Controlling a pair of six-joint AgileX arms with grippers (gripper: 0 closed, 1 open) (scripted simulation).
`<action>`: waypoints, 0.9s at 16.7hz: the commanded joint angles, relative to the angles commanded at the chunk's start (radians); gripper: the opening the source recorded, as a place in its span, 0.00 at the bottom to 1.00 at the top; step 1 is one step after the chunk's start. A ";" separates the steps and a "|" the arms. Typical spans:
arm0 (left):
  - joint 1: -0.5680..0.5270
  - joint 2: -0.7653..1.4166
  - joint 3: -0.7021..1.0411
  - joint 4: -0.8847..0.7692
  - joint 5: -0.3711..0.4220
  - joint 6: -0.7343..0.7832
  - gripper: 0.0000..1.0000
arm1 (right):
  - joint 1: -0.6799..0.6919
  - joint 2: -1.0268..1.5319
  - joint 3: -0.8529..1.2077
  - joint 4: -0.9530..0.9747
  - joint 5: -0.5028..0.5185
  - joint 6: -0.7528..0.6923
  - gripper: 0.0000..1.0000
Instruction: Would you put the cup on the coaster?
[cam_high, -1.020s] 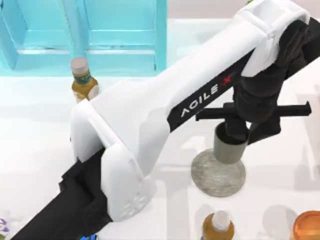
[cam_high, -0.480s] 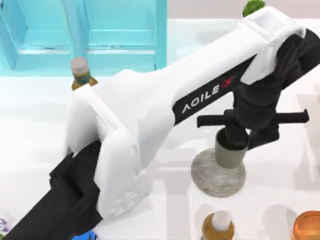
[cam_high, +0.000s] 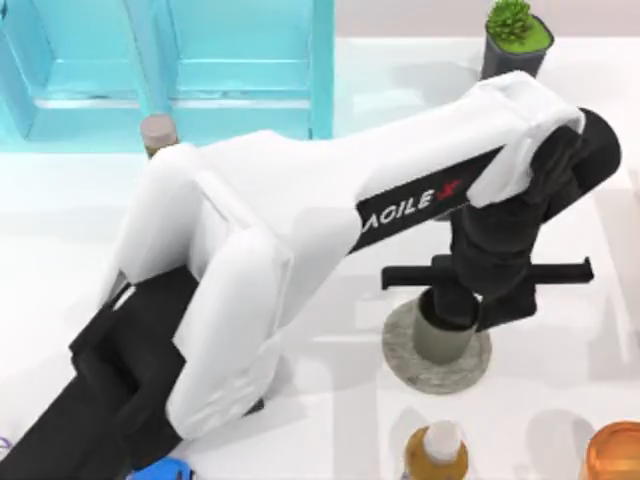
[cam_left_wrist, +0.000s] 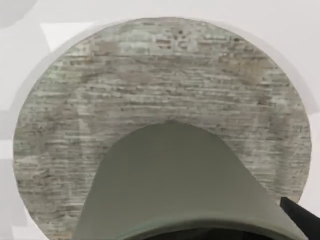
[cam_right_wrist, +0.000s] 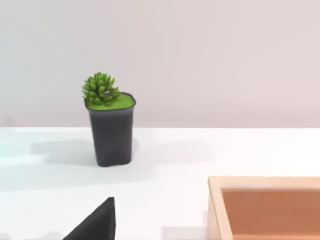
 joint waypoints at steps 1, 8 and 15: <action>0.000 -0.008 -0.012 0.015 -0.003 0.000 0.00 | 0.000 0.000 0.000 0.000 0.000 0.000 1.00; 0.001 -0.011 -0.016 0.020 -0.005 0.000 0.15 | 0.000 0.000 0.000 0.000 0.000 0.000 1.00; 0.001 -0.011 -0.016 0.020 -0.005 0.000 0.68 | 0.000 0.000 0.000 0.000 0.000 0.000 1.00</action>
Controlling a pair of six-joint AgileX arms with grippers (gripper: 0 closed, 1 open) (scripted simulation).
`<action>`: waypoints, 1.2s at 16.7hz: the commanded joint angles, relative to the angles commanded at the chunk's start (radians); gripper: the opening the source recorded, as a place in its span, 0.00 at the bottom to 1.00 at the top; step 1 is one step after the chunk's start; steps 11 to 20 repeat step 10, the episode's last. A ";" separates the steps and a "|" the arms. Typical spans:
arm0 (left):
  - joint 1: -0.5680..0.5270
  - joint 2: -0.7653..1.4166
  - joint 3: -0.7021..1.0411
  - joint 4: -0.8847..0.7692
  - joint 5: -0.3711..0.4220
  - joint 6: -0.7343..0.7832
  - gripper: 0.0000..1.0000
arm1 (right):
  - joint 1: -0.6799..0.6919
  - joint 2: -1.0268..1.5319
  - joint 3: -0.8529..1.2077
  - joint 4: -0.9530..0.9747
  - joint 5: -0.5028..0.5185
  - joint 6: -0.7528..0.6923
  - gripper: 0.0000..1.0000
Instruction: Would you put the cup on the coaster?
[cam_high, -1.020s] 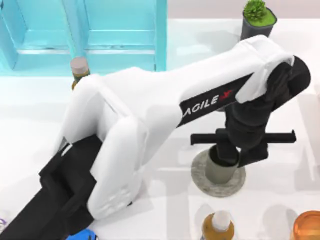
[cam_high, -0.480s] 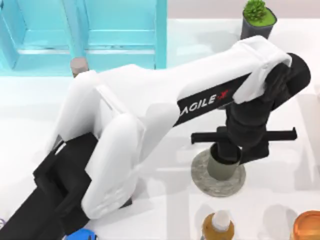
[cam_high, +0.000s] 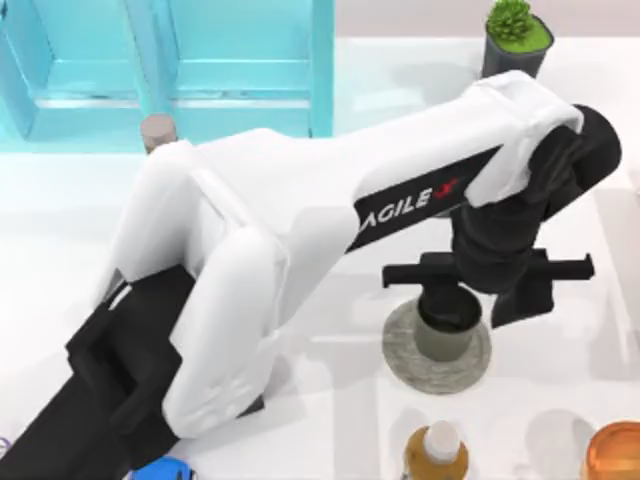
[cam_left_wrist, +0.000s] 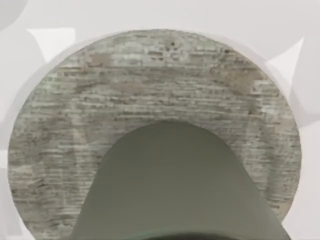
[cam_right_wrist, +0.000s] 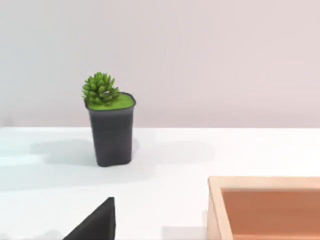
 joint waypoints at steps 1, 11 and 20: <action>0.000 0.000 0.000 0.000 0.000 0.000 0.75 | 0.000 0.000 0.000 0.000 0.000 0.000 1.00; 0.000 0.000 0.000 0.000 0.000 0.000 1.00 | 0.000 0.000 0.000 0.000 0.000 0.000 1.00; 0.000 0.000 0.000 0.000 0.000 0.000 1.00 | 0.000 0.000 0.000 0.000 0.000 0.000 1.00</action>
